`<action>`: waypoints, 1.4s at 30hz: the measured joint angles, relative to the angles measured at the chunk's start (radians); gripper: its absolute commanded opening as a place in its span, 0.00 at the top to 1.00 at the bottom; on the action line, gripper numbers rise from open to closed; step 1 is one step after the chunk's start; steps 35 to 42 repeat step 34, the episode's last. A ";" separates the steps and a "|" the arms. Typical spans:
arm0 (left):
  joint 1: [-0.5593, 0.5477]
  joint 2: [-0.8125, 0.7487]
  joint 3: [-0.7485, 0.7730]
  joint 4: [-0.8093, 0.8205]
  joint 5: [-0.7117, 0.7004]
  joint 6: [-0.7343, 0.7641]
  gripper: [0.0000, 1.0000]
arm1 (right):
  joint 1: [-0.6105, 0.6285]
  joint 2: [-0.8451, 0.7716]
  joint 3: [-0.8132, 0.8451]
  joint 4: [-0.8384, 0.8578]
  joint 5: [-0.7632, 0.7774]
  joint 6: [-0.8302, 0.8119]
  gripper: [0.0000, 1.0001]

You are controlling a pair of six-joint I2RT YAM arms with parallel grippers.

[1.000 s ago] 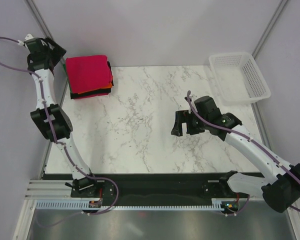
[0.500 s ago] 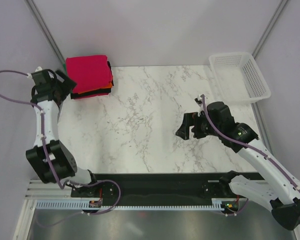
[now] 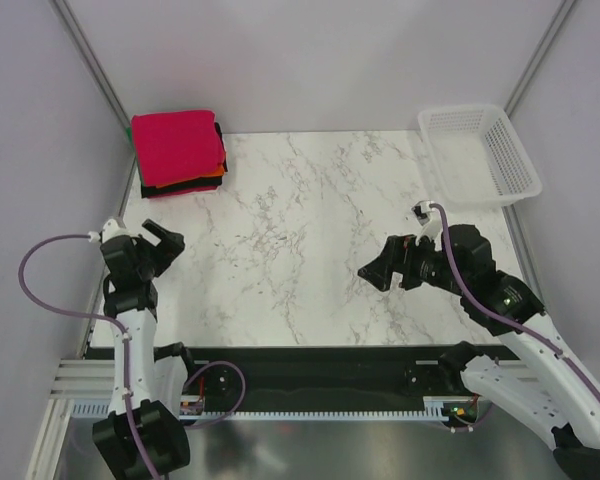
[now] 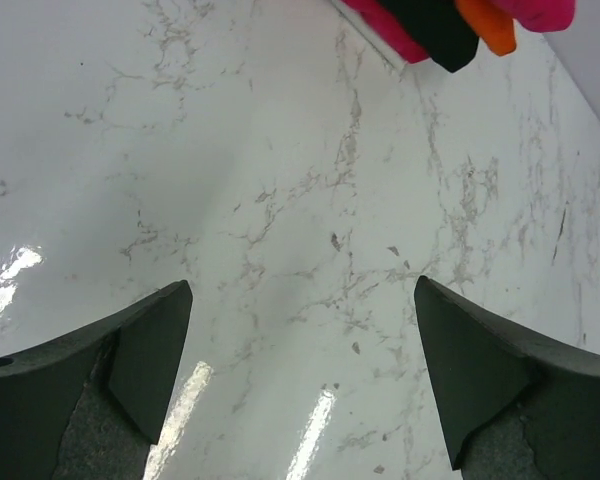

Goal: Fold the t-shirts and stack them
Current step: Reset both grippers

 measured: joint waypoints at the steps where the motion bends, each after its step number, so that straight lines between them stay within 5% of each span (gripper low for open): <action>1: -0.001 -0.006 -0.041 0.033 -0.008 0.000 0.00 | 0.000 -0.011 0.000 -0.004 0.001 0.001 0.02; 8: -0.018 -0.020 -0.275 0.355 -0.158 0.000 0.00 | 0.002 -0.089 -0.032 -0.011 0.011 0.019 0.02; 18: -0.151 0.319 -0.385 0.778 -0.340 0.015 0.00 | 0.002 -0.113 -0.043 -0.038 0.012 0.018 0.02; 28: -0.335 0.502 -0.417 1.228 -0.414 0.243 0.00 | 0.002 -0.095 -0.048 -0.053 0.019 0.006 0.02; 32: -0.423 0.633 -0.447 1.432 -0.338 0.371 0.00 | 0.002 -0.094 -0.061 -0.048 0.019 0.006 0.02; 42: -0.444 0.689 -0.461 1.450 -0.335 0.408 0.00 | 0.002 -0.091 -0.065 -0.048 0.019 0.006 0.02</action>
